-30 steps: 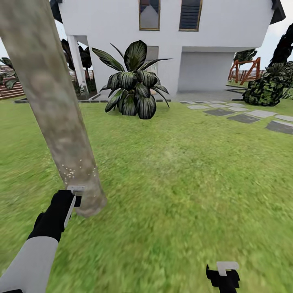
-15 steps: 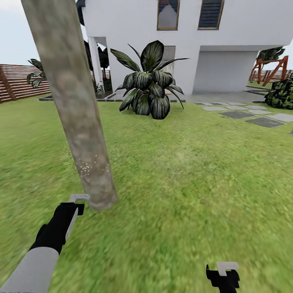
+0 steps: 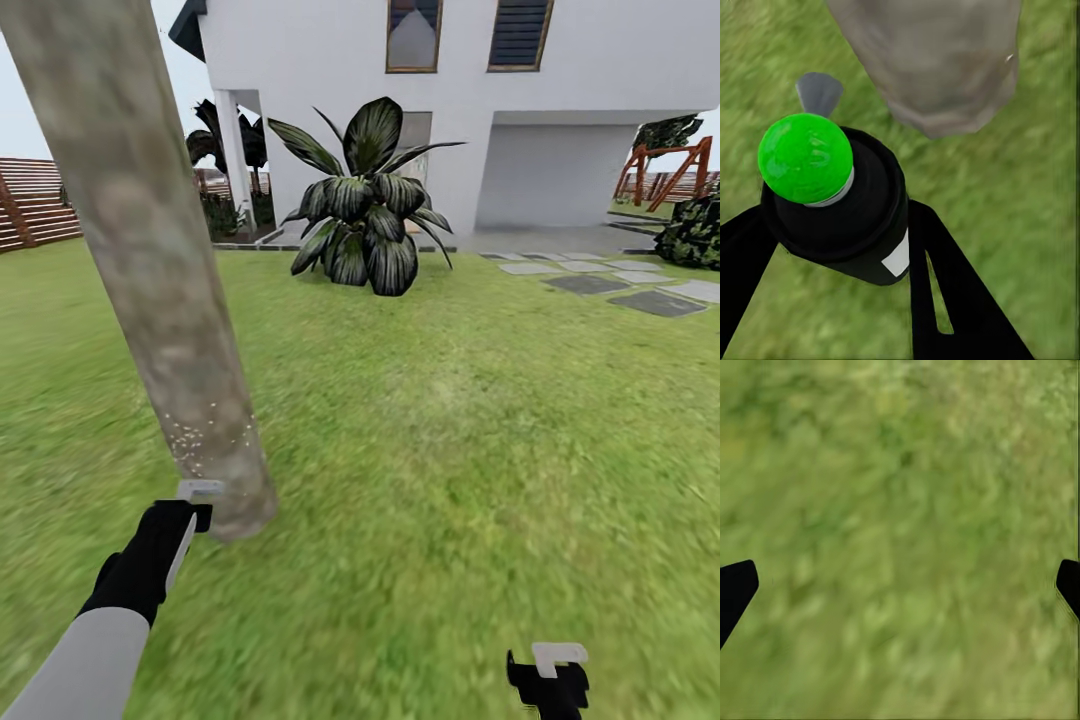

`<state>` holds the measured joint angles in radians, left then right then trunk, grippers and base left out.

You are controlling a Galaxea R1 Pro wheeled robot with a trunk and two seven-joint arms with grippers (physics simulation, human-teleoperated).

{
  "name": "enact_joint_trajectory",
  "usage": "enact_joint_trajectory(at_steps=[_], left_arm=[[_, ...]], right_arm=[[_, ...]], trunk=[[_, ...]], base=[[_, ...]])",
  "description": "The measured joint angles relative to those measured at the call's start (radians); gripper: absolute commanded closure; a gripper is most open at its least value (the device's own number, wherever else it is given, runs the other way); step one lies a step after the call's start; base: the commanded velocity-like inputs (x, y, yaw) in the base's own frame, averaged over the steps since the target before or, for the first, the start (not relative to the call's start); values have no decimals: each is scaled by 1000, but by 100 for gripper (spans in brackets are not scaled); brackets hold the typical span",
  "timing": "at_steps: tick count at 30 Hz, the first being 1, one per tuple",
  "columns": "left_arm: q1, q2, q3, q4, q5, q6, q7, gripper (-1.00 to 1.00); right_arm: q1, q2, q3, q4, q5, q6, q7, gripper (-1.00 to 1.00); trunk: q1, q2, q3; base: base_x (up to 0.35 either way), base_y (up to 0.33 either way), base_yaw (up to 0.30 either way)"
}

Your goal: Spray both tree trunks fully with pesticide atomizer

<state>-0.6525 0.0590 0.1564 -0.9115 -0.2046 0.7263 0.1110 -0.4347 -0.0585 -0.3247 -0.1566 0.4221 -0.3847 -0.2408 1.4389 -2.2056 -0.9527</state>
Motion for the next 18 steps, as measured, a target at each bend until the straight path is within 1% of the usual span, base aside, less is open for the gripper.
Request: enact_joint_trajectory(at_steps=[4, 6, 11, 14, 18], left_arm=[[2, 1, 0, 5, 0, 0, 0, 100], [3, 2, 1, 14, 1, -1, 0, 100], [4, 3, 1, 19, 0, -1, 0, 100], [4, 3, 1, 20, 1, -1, -1, 100], [4, 3, 1, 20, 1, -1, -2, 100]], right_arm=[[0, 0, 0, 0, 0, 0, 0, -100], [0, 0, 0, 0, 0, 0, 0, -100], [0, 0, 0, 1, 0, 0, 0, -100], [0, 0, 1, 1, 0, 0, 0, -100], [0, 0, 0, 0, 0, 0, 0, -100]], trunk=[[0, 0, 0], [0, 0, 0], [0, 0, 0], [0, 0, 0], [0, 0, 0]], base=[[19, -268, 1], [2, -273, 101], [4, -273, 254], [112, -273, 254], [157, -261, 46]])
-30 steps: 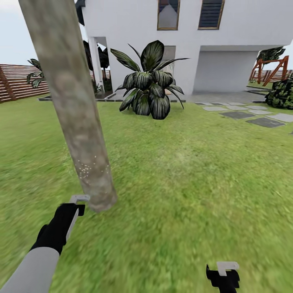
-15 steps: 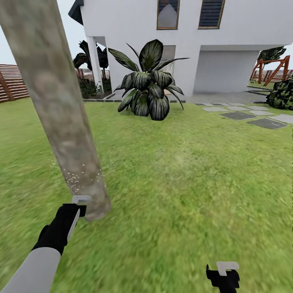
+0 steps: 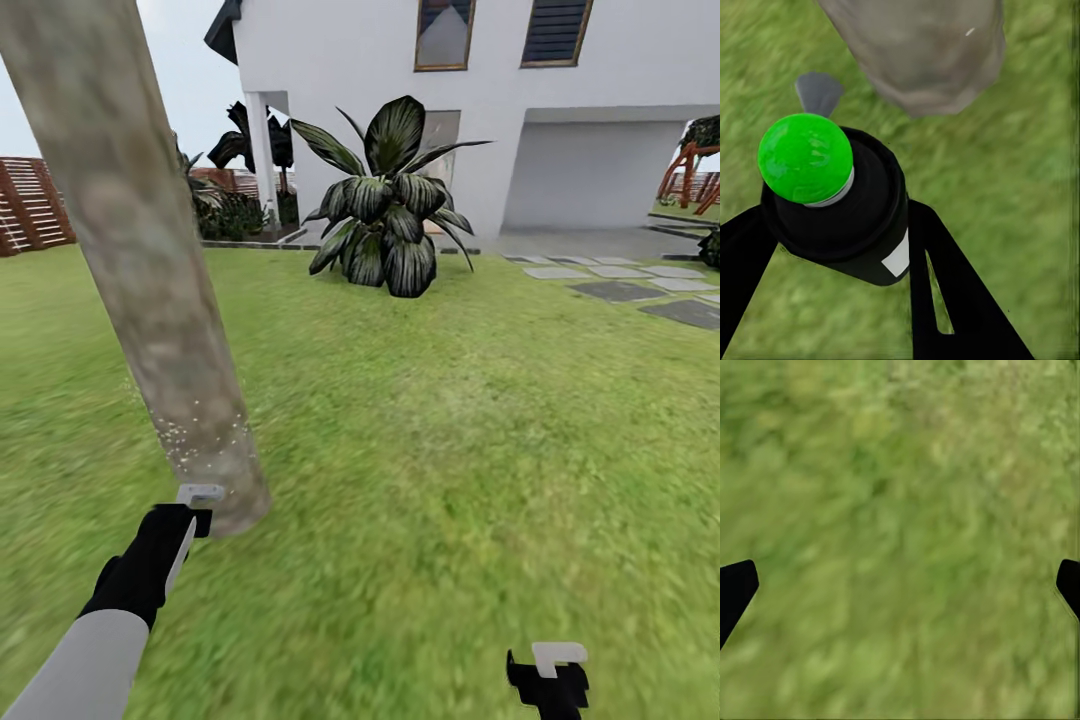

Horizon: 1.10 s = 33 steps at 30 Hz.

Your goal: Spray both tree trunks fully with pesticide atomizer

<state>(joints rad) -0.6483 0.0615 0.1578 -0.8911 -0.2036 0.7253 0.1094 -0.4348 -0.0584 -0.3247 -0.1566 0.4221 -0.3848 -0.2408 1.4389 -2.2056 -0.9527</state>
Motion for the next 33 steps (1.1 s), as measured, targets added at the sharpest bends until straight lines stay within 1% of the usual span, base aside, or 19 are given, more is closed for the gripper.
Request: enact_joint_trajectory(at_steps=[12, 19, 25, 33], left_arm=[[0, 0, 0, 0, -3, 0, 4, 100], [0, 1, 0, -1, -4, 0, 5, 100], [0, 8, 1, 0, -6, 2, 7, 100], [0, 8, 2, 1, -5, 1, 7, 100]], right_arm=[[0, 0, 0, 0, 0, 0, 0, -100], [0, 1, 1, 1, 0, 0, 0, -100], [0, 1, 1, 0, 0, 0, 0, -100], [0, 1, 0, 0, 0, 0, 0, -100]], trunk=[[0, 0, 0], [0, 0, 0], [0, 0, 0], [0, 0, 0]], base=[[164, -251, 14], [24, -269, 252], [0, -273, 269], [18, -273, 36]])
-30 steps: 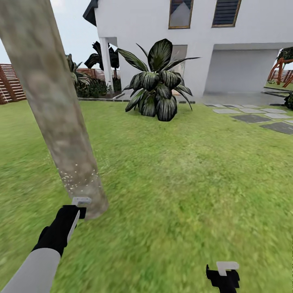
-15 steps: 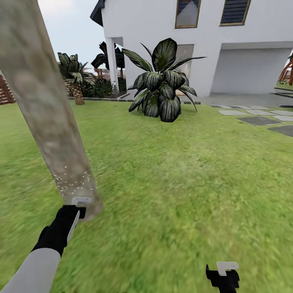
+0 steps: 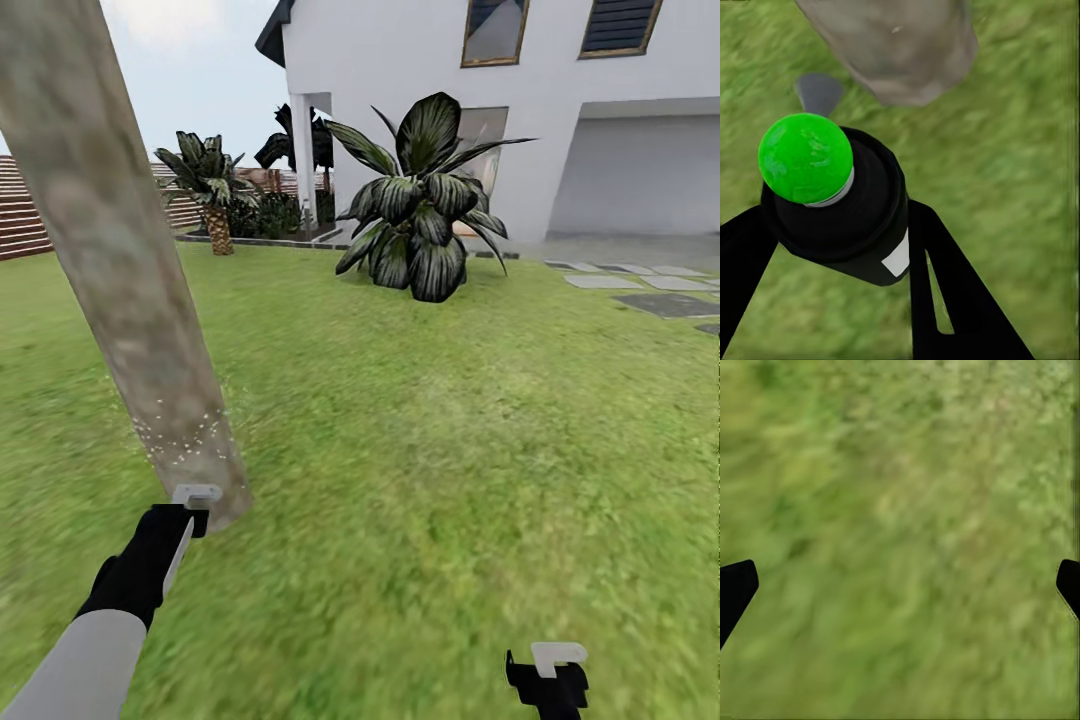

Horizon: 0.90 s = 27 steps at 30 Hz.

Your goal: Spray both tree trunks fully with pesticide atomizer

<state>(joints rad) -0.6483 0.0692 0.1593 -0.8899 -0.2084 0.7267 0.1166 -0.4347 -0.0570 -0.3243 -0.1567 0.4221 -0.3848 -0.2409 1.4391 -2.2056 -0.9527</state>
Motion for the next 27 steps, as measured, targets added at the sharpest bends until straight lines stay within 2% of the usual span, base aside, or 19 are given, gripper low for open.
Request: enact_joint_trajectory(at_steps=[5, 19, 23, 26, 27], left_arm=[[0, 1, 0, 0, 0, 0, 0, 100], [0, 3, 2, 0, 0, 1, 0, 100], [0, 2, 2, -4, 1, 1, 0, 100], [0, 1, 8, -15, 3, 0, -1, 100], [0, -5, 28, -16, 18, -2, -3, 100]], right_arm=[[0, 0, 0, 0, 0, 0, 0, -100], [0, 0, 0, 1, 0, 0, 0, -100], [0, 0, 0, 1, 0, 0, 0, -100], [0, -1, 0, 1, 0, 0, 0, -100], [0, -1, -1, 0, 0, 0, 0, -100]], trunk=[[0, 0, 0], [0, 0, 0], [0, 0, 0], [0, 0, 0], [0, 0, 0]], base=[[81, -273, 16], [235, -146, 267], [113, -55, 87], [9, -4, 6], [1, -1, 1]])
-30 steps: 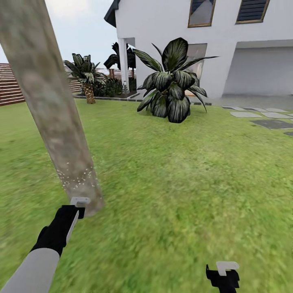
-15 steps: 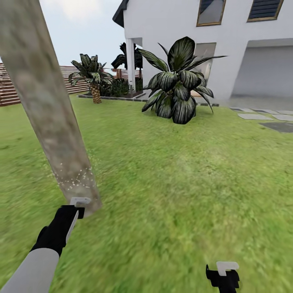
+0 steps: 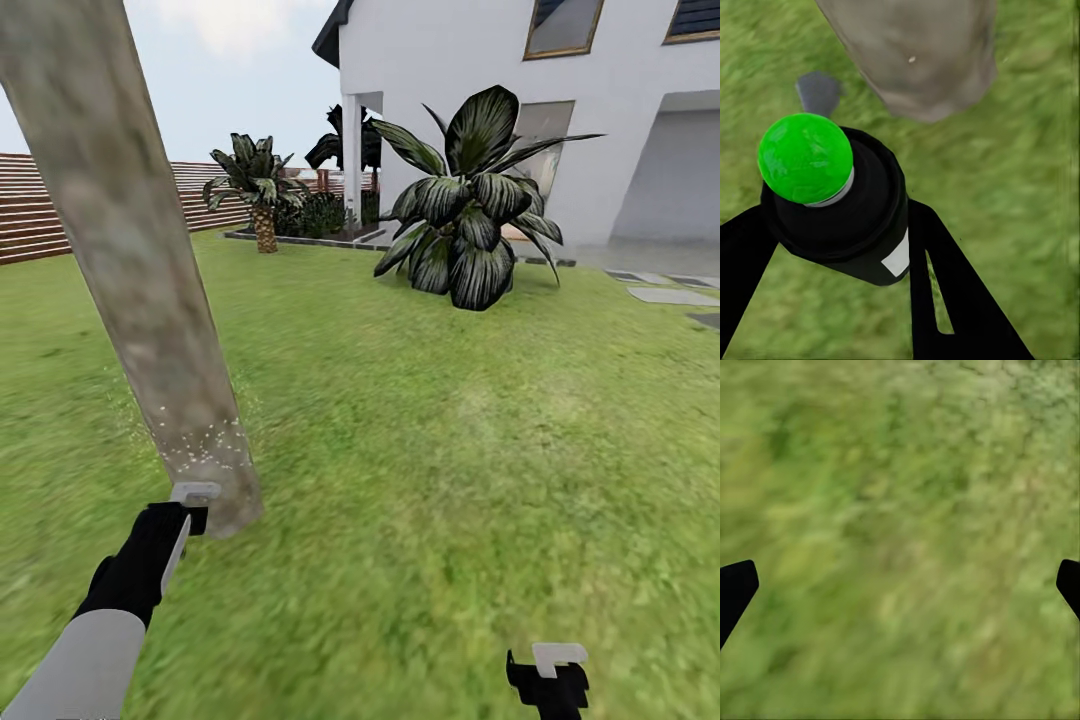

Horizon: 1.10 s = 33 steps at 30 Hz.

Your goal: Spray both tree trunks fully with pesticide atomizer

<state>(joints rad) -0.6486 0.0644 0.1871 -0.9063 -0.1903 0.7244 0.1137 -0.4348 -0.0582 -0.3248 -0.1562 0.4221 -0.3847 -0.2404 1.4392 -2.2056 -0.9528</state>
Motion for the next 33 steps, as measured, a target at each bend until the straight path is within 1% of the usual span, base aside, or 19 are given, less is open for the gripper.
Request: enact_joint_trajectory(at_steps=[2, 4, 6, 10, 15, 18, 20, 23, 24, 25, 26, 28, 29, 31, 33], left_arm=[[-2, -5, 13, -1, 11, -3, 0, 100], [-3, -5, 17, -1, 13, -11, 0, 100], [-3, -4, 19, 0, 15, -26, 2, 100], [-3, -4, 20, -1, 15, -31, 3, 100], [-2, -1, 21, -1, 13, -31, 2, 100], [2, 5, 30, 9, 12, -31, -3, 100], [20, 4, 35, 15, 14, -35, -6, 100], [28, 11, 39, 11, 9, -34, -8, 100], [31, 20, 44, 15, 6, -34, -9, 100], [34, 34, 47, 22, 6, -37, -10, 100], [36, 44, 48, 24, 10, -53, -12, 100], [47, 48, 47, 27, 14, -95, -20, 100], [68, 50, 47, 31, 14, -119, -31, 100], [123, 52, 41, 63, 10, -191, -81, 100], [162, 57, 36, 102, 7, -266, -132, 100]], right_arm=[[0, 0, 0, 0, 0, 0, 0, -100], [0, 0, 1, 0, 0, 0, 0, -100], [0, 0, 1, 1, 0, 0, 0, -100], [0, 0, 1, 1, 0, 0, 0, -100], [0, 1, 1, 1, 0, 0, 1, -100], [0, 1, 1, 0, 0, 0, 1, -100], [0, 1, 1, 0, 0, 0, 2, -100], [0, 1, 1, 0, 0, 0, 2, -100], [0, 1, 1, 0, 0, 0, 2, -100], [0, 1, 1, 0, 0, 0, 2, -100], [0, 1, 2, 0, 1, 0, 3, -100], [0, 1, 2, 0, 1, 0, 3, -100], [0, 1, 2, 0, 1, 0, 3, -100], [0, 1, 2, 0, 2, 0, 4, -100], [0, 1, 2, 0, 5, 0, 7, -100]], trunk=[[0, 0, 0], [0, 0, 0], [0, 0, 0], [-1, 0, 0], [0, 0, 0], [0, 0, 0], [1, 0, 0], [1, 0, 0], [1, 0, 0], [1, 0, 0], [1, 0, 0], [1, 0, 0], [1, 0, 0], [1, 0, 0], [1, 0, 0]], base=[[32, 0, 0], [158, 0, 0], [269, 0, 0], [299, 0, 0], [79, 0, 0], [-130, 0, 0], [-310, 0, 0], [-331, 0, 0], [-337, 0, 0], [-338, 0, 0], [-338, 0, 0], [-338, 0, 0], [-338, 0, 0], [-338, 0, 0], [-338, 0, 0]])
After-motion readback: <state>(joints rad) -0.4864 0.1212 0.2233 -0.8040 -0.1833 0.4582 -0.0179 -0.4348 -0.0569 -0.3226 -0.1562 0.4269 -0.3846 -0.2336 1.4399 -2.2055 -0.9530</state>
